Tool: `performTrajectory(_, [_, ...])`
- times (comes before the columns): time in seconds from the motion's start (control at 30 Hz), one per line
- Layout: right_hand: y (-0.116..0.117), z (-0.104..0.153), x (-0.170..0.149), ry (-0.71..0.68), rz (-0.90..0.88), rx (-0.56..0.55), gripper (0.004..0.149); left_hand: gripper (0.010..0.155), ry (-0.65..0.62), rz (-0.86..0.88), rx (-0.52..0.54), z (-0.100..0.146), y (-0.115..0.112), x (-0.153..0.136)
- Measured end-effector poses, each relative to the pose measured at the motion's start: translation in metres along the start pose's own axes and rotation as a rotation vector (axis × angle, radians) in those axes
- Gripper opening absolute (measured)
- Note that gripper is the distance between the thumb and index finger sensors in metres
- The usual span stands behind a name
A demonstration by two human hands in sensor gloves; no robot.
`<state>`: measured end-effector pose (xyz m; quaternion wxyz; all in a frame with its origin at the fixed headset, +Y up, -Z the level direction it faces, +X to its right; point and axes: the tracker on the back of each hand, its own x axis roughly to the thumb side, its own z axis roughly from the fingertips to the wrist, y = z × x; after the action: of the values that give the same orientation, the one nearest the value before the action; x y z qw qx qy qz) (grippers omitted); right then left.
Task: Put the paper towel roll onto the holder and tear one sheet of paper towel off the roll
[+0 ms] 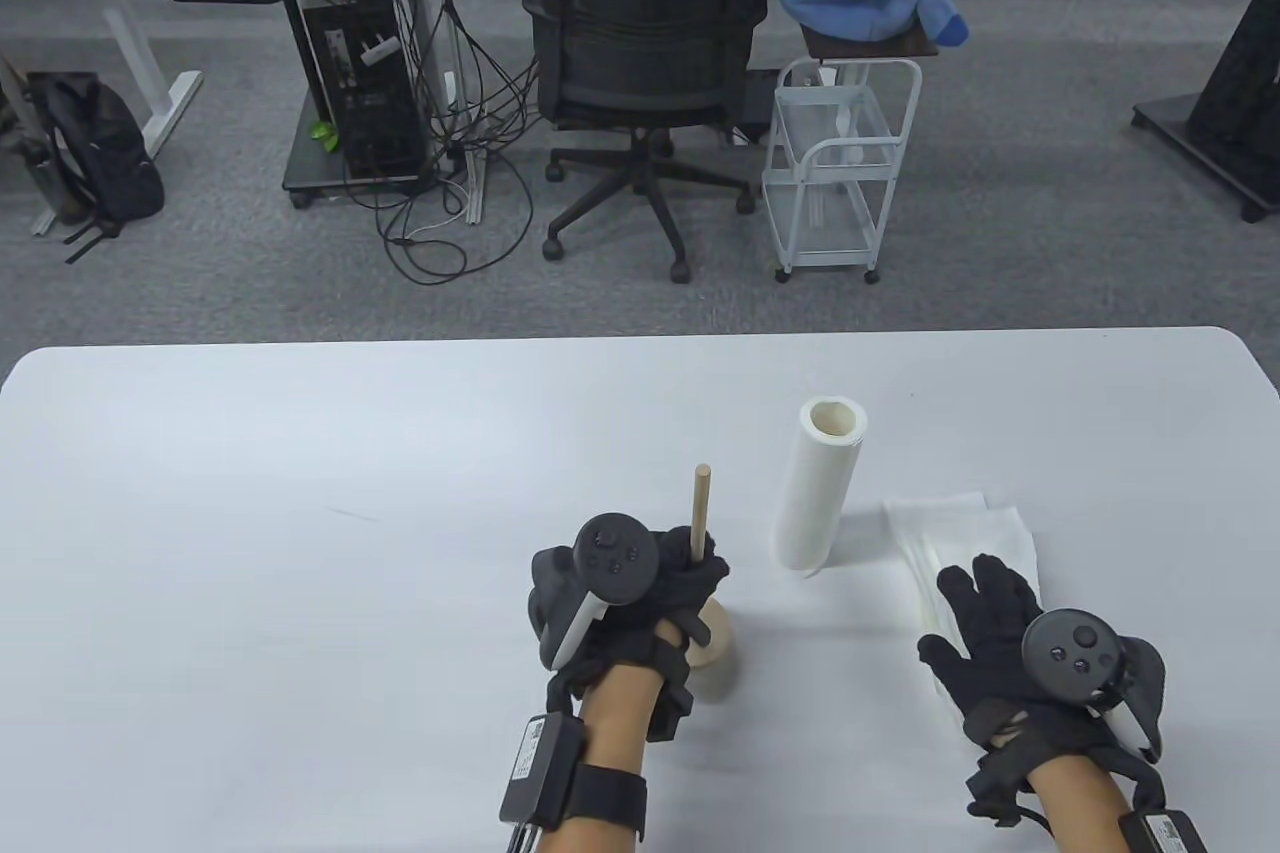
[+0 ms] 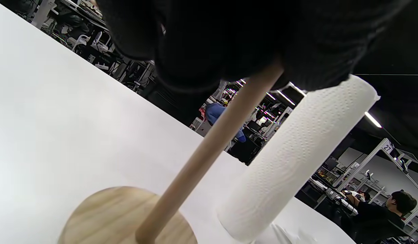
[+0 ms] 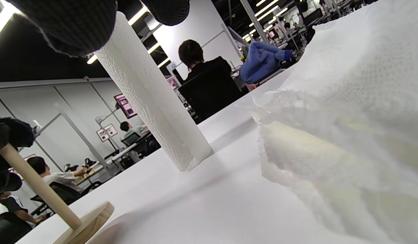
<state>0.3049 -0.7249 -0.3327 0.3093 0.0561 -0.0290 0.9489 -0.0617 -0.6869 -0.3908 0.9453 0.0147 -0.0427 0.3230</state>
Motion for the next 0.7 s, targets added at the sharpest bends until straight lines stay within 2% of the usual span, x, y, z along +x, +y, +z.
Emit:
performTrajectory(0.33, [0.001, -0.001, 0.001, -0.007, -0.015, 0.015, 0.073, 0.042, -0.028, -0.012, -0.022, -0.018, -0.025, 0.025])
performTrajectory(0.53, [0.001, 0.000, 0.000, -0.001, -0.035, 0.022, 0.073, 0.042, -0.021, -0.033, -0.047, -0.022, -0.038, 0.028])
performTrajectory(0.63, [0.001, 0.000, 0.001, 0.000, -0.037, 0.025, 0.072, 0.045, -0.018, 0.004, -0.056, -0.021, -0.042, 0.026])
performTrajectory(0.7, [0.001, 0.000, 0.001, -0.001, -0.040, 0.024, 0.073, 0.053, -0.020, -0.007, -0.062, -0.019, -0.042, 0.026])
